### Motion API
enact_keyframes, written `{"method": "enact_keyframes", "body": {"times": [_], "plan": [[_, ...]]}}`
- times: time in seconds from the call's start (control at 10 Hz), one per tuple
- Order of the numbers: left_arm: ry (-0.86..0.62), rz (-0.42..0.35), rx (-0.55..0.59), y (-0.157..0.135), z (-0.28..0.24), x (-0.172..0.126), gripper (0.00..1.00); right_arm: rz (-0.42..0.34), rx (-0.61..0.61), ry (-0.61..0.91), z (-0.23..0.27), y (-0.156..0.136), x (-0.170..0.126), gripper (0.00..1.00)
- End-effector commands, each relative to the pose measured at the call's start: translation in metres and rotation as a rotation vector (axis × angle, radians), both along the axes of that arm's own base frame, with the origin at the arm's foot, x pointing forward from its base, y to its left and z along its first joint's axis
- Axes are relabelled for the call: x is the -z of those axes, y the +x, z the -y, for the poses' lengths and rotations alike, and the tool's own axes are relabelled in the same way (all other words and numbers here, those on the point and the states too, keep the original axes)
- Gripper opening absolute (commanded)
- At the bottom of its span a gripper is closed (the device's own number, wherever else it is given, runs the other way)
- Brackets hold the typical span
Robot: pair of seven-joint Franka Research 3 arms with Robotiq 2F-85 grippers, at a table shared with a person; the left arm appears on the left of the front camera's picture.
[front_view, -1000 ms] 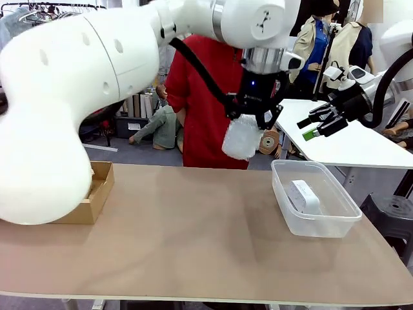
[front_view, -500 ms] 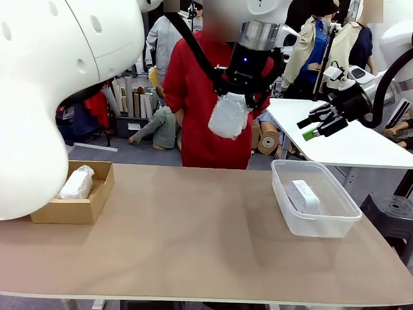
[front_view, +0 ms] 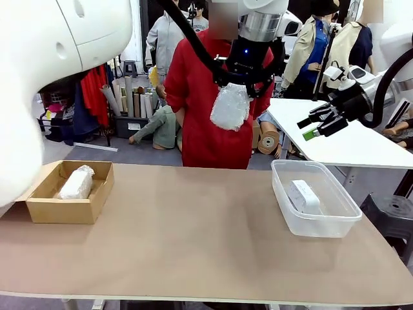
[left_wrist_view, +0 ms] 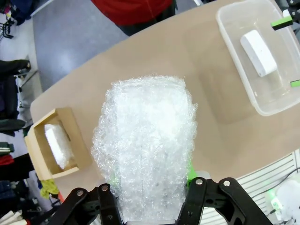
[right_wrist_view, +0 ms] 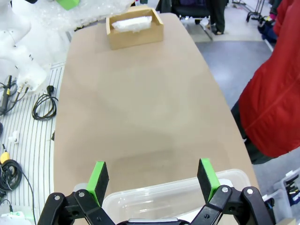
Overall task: Separate and place wrapped and unwrapped clocks.
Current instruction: Pick up the Digital clock indicated by the person, then if the picked Digital clock is wrapped, place it in the Package Box ; if not, place it in the Organizing box.
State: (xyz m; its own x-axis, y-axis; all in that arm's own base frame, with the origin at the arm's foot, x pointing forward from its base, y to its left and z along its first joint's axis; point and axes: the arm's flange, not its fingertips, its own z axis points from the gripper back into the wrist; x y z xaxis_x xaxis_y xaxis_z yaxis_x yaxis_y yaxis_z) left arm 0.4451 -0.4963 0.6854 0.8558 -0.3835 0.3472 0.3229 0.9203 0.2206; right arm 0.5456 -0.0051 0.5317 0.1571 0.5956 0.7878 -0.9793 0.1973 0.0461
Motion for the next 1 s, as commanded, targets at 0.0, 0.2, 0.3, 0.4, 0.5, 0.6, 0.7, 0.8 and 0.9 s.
{"method": "enact_keyframes", "body": {"times": [0.0, 0.2, 0.3, 0.4, 0.5, 0.6, 0.7, 0.8, 0.9], "plan": [[0.011, -0.018, 0.005, 0.001, -0.001, -0.002, 0.0, 0.005, -0.001, 0.001, -0.001, -0.001, -0.002, 1.0], [0.011, -0.018, 0.005, 0.001, -0.001, -0.002, 0.0, 0.005, -0.001, 0.001, -0.001, -0.001, -0.002, 1.0], [0.011, -0.018, 0.005, 0.001, -0.001, -0.002, 0.0, 0.005, -0.001, 0.001, -0.001, -0.001, -0.002, 1.0], [0.011, -0.018, 0.005, 0.001, -0.001, -0.002, 0.0, 0.005, -0.001, 0.001, -0.001, -0.001, -0.002, 1.0], [0.011, -0.018, 0.005, 0.001, -0.001, -0.002, 0.0, 0.005, -0.001, 0.001, -0.001, -0.001, -0.002, 1.0], [0.011, -0.018, 0.005, 0.001, -0.001, -0.002, 0.0, 0.005, -0.001, 0.001, -0.001, -0.001, -0.002, 1.0], [0.011, -0.018, 0.005, 0.001, -0.001, -0.002, 0.0, 0.005, -0.001, 0.001, -0.001, -0.001, -0.002, 1.0], [0.011, -0.012, -0.002, 0.001, 0.001, 0.006, 0.0, 0.005, -0.001, 0.001, -0.001, -0.001, -0.002, 1.0], [-0.129, -0.129, 0.053, -0.013, -0.011, 0.005, 0.0, 0.005, -0.001, 0.001, -0.001, -0.001, -0.002, 1.0]]}}
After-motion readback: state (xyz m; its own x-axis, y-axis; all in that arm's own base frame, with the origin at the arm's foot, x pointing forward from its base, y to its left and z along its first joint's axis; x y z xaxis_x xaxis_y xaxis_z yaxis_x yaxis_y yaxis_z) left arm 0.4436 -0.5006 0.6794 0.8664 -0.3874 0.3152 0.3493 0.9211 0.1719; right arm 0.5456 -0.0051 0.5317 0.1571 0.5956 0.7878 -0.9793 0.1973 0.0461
